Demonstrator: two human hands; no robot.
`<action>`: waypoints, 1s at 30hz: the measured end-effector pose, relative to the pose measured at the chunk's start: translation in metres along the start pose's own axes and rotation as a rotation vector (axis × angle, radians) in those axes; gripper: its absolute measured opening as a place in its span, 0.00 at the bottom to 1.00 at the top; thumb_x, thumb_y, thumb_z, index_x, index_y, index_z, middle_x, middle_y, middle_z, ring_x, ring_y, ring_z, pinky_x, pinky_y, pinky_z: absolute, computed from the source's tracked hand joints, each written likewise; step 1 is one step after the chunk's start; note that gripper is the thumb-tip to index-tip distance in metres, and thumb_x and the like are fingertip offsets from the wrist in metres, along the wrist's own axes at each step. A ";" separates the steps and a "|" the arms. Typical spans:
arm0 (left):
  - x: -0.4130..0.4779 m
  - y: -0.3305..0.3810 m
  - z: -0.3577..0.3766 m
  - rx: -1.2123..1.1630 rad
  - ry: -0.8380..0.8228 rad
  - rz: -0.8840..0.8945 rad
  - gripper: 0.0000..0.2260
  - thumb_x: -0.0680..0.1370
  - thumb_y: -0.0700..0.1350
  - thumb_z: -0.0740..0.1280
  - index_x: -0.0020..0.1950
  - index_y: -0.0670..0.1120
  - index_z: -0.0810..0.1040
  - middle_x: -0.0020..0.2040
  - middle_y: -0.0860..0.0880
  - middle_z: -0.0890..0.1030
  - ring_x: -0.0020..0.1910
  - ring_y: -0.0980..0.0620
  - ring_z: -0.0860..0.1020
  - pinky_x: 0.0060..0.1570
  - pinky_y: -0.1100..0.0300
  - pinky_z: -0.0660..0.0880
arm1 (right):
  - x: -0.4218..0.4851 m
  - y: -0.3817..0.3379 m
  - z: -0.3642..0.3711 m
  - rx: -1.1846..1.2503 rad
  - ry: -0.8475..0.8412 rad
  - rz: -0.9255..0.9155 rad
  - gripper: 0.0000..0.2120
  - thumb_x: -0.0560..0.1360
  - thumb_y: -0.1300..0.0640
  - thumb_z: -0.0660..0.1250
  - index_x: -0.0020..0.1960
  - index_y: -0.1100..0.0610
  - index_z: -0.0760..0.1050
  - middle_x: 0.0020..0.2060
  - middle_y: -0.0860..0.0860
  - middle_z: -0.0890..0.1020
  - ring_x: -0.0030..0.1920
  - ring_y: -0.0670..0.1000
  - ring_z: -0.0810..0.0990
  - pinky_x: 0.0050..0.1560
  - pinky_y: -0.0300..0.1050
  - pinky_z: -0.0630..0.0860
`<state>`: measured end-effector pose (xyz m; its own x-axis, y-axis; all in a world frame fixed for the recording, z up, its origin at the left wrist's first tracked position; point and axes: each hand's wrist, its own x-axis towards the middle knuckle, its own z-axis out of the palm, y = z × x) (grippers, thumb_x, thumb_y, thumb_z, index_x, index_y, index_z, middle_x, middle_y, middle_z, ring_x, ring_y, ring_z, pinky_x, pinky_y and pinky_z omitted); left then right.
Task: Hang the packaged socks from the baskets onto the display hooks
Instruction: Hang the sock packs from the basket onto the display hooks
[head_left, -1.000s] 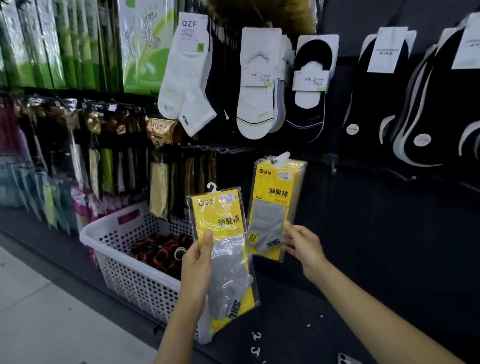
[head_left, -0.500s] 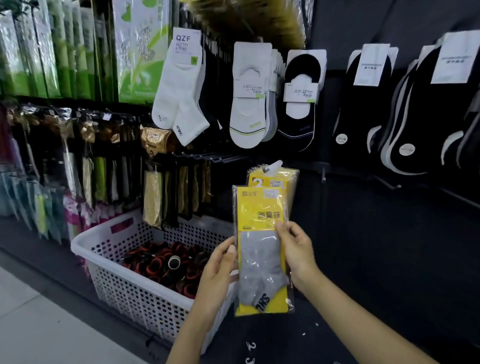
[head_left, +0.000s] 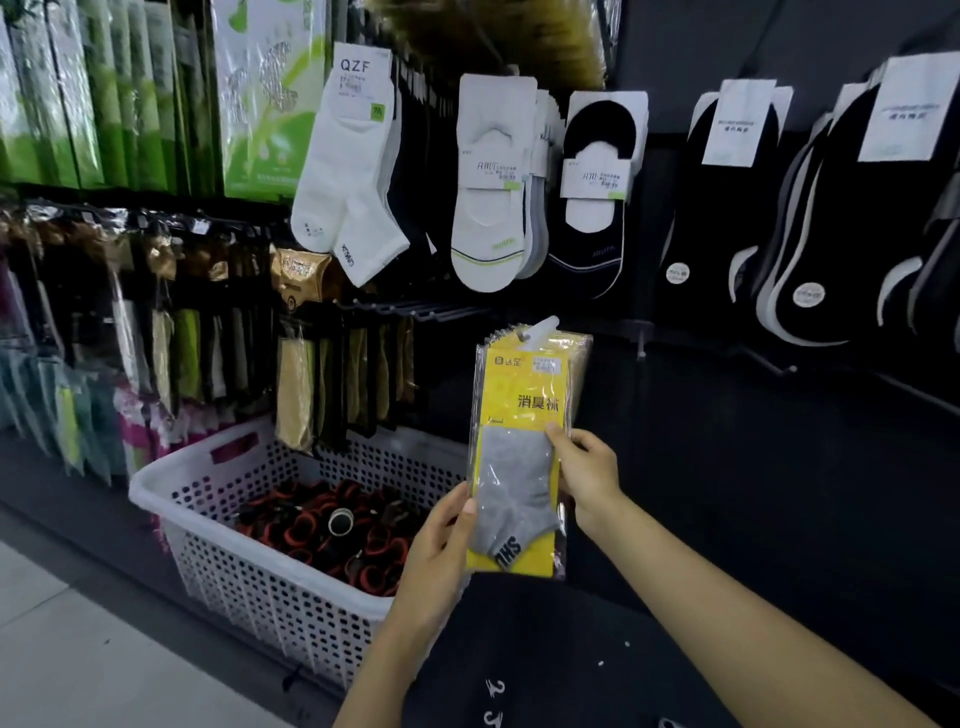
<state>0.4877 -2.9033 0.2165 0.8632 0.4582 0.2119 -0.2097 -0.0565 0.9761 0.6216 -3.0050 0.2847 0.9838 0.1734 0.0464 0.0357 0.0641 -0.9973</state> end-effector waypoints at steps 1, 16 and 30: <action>0.000 -0.004 0.000 0.032 0.000 -0.016 0.14 0.76 0.59 0.60 0.62 0.65 0.68 0.60 0.66 0.72 0.57 0.69 0.71 0.43 0.77 0.71 | -0.002 0.006 -0.003 -0.001 -0.012 0.035 0.10 0.76 0.53 0.67 0.49 0.61 0.77 0.51 0.60 0.82 0.54 0.57 0.80 0.59 0.57 0.77; -0.061 -0.082 0.039 0.523 -0.279 -0.134 0.29 0.78 0.56 0.63 0.76 0.48 0.59 0.72 0.52 0.66 0.68 0.53 0.68 0.59 0.63 0.66 | -0.118 0.140 -0.170 -0.156 -0.088 0.327 0.08 0.77 0.55 0.66 0.55 0.56 0.76 0.49 0.50 0.81 0.50 0.50 0.82 0.47 0.41 0.79; -0.246 -0.240 0.060 0.676 -0.399 -0.748 0.26 0.77 0.53 0.66 0.71 0.45 0.64 0.62 0.48 0.73 0.58 0.49 0.75 0.53 0.61 0.75 | -0.280 0.329 -0.292 -0.676 -0.111 0.961 0.26 0.70 0.51 0.74 0.63 0.61 0.72 0.58 0.55 0.78 0.50 0.49 0.74 0.49 0.38 0.72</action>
<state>0.3533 -3.0561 -0.0675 0.7801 0.2651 -0.5667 0.6227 -0.4160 0.6627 0.4095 -3.3190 -0.0731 0.6381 -0.0464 -0.7686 -0.5923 -0.6673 -0.4515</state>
